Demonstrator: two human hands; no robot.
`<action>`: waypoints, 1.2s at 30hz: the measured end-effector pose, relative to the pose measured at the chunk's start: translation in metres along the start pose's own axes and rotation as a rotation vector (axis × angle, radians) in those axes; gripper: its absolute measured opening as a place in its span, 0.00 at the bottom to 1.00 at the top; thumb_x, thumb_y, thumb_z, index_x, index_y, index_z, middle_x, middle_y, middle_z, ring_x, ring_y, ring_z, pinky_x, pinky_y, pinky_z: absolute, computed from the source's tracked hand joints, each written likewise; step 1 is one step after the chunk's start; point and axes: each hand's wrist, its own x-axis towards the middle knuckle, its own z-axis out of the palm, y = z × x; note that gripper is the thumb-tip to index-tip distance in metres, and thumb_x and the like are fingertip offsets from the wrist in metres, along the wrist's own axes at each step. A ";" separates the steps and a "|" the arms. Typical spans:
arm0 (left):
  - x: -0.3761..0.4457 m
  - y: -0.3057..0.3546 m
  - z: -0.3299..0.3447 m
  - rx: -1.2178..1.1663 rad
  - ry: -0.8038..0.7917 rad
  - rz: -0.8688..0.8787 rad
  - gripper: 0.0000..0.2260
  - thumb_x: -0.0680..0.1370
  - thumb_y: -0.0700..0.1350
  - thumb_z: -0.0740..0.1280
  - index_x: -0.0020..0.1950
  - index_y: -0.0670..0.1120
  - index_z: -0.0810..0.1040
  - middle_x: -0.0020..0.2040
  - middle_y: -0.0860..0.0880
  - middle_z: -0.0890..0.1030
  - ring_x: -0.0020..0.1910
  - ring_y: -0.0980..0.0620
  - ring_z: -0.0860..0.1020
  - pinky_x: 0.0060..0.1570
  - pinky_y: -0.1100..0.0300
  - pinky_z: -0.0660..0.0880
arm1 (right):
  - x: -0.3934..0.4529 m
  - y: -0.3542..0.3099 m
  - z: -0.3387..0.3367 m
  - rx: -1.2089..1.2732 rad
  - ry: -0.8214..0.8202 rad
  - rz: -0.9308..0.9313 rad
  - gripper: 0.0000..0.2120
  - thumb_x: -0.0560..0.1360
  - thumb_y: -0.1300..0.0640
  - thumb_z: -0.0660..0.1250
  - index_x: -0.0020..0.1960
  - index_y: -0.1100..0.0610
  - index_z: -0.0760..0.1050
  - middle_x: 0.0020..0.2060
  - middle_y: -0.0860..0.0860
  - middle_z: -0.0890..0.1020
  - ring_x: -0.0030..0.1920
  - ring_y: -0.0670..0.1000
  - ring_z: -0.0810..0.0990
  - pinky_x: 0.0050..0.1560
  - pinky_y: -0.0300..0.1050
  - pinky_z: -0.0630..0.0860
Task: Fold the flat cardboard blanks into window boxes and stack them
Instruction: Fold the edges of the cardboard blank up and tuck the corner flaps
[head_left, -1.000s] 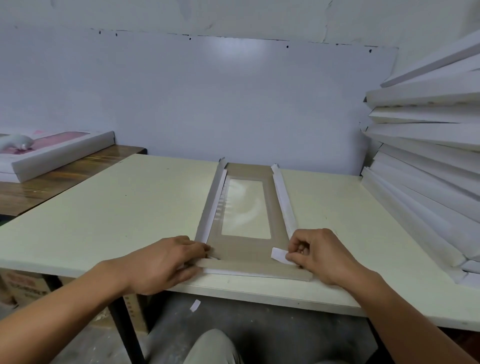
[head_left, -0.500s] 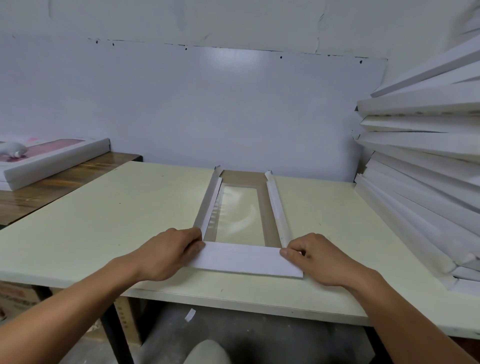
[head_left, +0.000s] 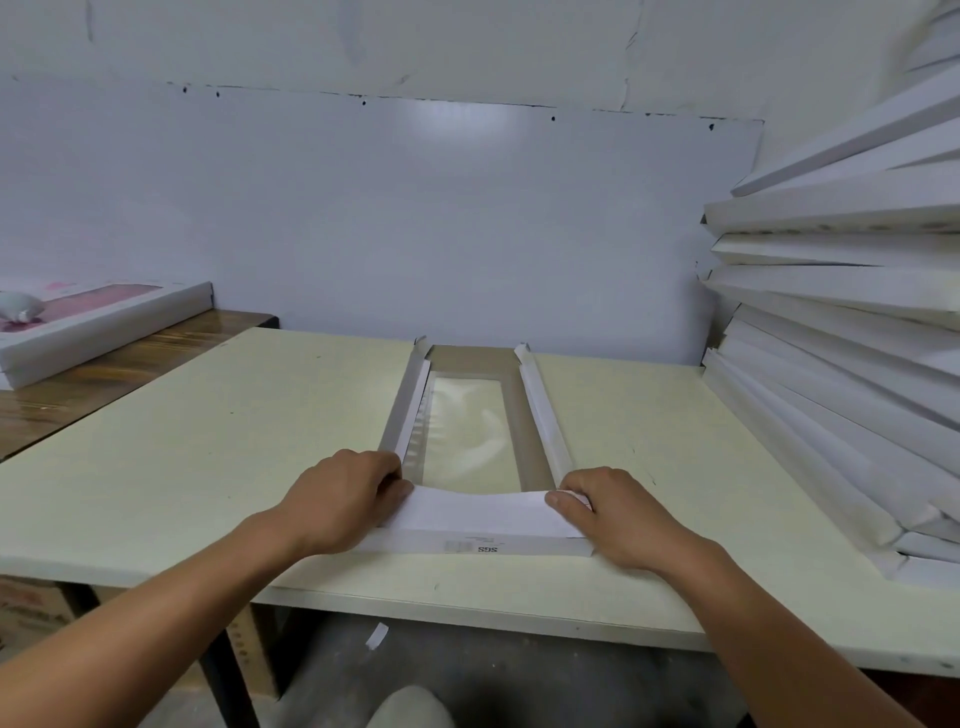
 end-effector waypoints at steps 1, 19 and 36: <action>0.001 0.000 0.002 -0.018 0.005 -0.016 0.12 0.81 0.53 0.60 0.42 0.48 0.72 0.36 0.52 0.78 0.37 0.48 0.76 0.37 0.54 0.72 | -0.001 -0.001 0.001 -0.011 0.002 0.011 0.20 0.81 0.45 0.60 0.40 0.59 0.73 0.35 0.53 0.76 0.35 0.50 0.71 0.37 0.47 0.64; 0.012 0.008 0.020 0.309 0.062 -0.028 0.08 0.79 0.54 0.59 0.43 0.52 0.68 0.42 0.54 0.74 0.45 0.51 0.70 0.40 0.58 0.64 | -0.018 -0.029 0.001 -0.302 -0.078 -0.257 0.12 0.80 0.41 0.60 0.51 0.47 0.76 0.44 0.41 0.77 0.45 0.45 0.69 0.48 0.43 0.61; -0.015 0.046 0.045 0.023 0.029 0.416 0.06 0.80 0.48 0.56 0.52 0.49 0.70 0.45 0.52 0.73 0.42 0.52 0.69 0.40 0.57 0.66 | -0.020 -0.036 0.016 -0.291 -0.083 -0.165 0.15 0.84 0.48 0.52 0.43 0.54 0.69 0.37 0.47 0.72 0.41 0.53 0.69 0.49 0.46 0.54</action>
